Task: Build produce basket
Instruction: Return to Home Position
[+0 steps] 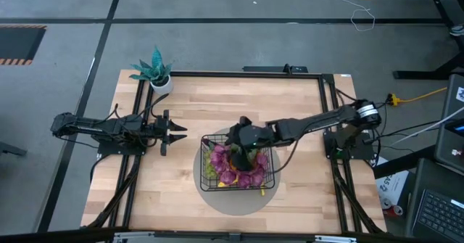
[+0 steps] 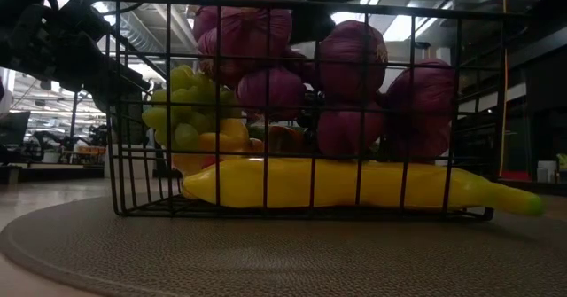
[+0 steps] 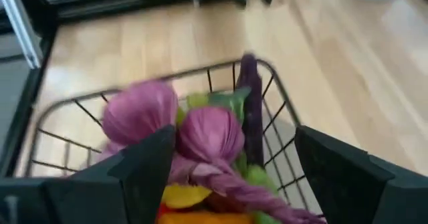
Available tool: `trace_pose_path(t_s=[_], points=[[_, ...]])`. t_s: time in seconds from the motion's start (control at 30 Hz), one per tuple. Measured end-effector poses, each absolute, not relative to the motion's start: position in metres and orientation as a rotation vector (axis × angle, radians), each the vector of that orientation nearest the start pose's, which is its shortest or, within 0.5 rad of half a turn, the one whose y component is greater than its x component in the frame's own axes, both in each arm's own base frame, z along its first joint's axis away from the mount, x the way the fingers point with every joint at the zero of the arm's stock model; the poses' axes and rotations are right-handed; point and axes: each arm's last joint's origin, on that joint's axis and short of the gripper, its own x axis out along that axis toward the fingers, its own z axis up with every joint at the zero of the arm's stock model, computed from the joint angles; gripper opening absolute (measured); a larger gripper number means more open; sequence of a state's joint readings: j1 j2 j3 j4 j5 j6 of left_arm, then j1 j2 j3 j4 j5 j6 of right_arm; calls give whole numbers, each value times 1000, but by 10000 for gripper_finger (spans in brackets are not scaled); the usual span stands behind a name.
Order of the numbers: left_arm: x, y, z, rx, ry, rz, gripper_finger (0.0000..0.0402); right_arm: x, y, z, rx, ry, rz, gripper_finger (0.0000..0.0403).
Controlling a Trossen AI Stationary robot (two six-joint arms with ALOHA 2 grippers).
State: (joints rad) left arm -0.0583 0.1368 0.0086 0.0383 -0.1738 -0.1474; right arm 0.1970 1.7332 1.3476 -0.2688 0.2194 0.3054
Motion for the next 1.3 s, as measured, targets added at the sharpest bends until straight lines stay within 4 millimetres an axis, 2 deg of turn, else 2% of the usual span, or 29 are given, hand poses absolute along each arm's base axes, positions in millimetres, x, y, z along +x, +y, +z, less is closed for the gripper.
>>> trace_pose_path(t_s=[0.13, 0.3, 0.6, 0.73, 0.9, 1.07, 1.3], points=[[105, -1, 159, -137, 81, 122, 121, 388, 71, 244, 111, 737, -126, 310], [105, -1, 159, -137, 81, 121, 121, 388, 69, 224, 82, 840, -161, 310], [105, -1, 159, -137, 81, 122, 121, 389, 68, 224, 84, 836, -162, 310], [105, -1, 159, -137, 81, 122, 121, 390, 68, 241, 110, 815, -169, 310], [105, -1, 159, -136, 81, 122, 121, 387, 68, 267, 90, 906, -185, 310], [105, -1, 159, -137, 81, 122, 121, 382, 72, 304, 107, 933, -193, 310], [105, -1, 159, -137, 81, 122, 121, 368, 85, 343, -20, 984, -87, 310]])
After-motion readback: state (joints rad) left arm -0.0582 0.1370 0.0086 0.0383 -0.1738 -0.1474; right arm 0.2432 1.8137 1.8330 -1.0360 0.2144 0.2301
